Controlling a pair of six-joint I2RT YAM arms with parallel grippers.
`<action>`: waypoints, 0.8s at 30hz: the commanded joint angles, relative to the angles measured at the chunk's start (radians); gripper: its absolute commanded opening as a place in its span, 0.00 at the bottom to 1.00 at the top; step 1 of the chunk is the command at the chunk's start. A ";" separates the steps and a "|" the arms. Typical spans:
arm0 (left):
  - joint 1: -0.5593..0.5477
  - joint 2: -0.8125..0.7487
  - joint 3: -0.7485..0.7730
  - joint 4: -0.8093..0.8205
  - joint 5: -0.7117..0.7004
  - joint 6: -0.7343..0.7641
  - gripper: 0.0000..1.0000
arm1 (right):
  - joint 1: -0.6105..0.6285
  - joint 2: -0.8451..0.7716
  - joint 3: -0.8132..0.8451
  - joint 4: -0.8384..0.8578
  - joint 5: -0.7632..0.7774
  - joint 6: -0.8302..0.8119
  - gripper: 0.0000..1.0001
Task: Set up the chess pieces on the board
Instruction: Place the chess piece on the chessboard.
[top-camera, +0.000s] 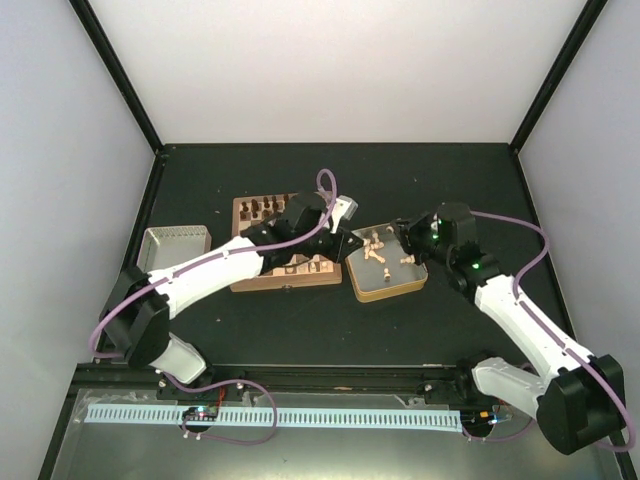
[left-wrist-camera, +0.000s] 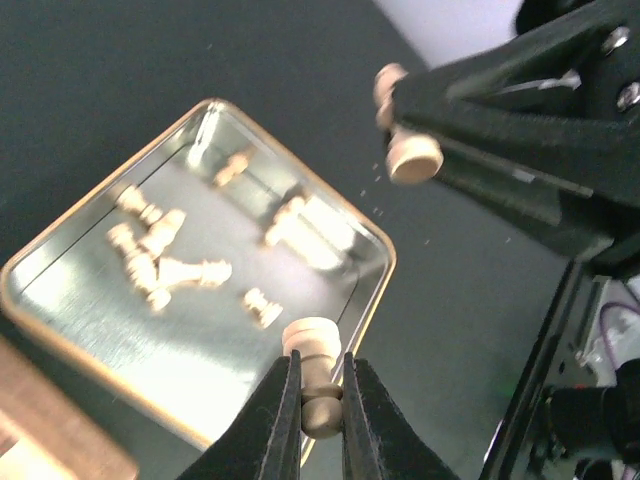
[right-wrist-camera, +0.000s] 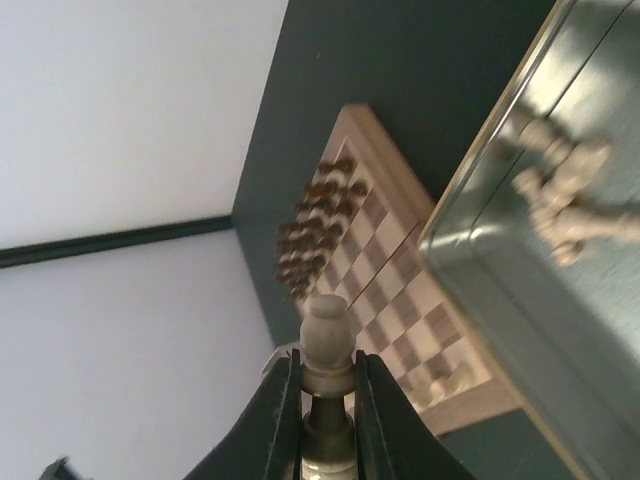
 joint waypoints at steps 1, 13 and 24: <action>0.020 0.011 0.165 -0.413 -0.103 0.136 0.02 | 0.003 -0.043 0.034 -0.109 0.209 -0.237 0.01; 0.136 0.447 0.805 -1.112 -0.237 0.299 0.02 | 0.004 -0.051 -0.034 -0.156 0.325 -0.414 0.01; 0.142 0.633 0.905 -1.220 -0.183 0.314 0.01 | 0.002 -0.033 -0.040 -0.147 0.337 -0.441 0.01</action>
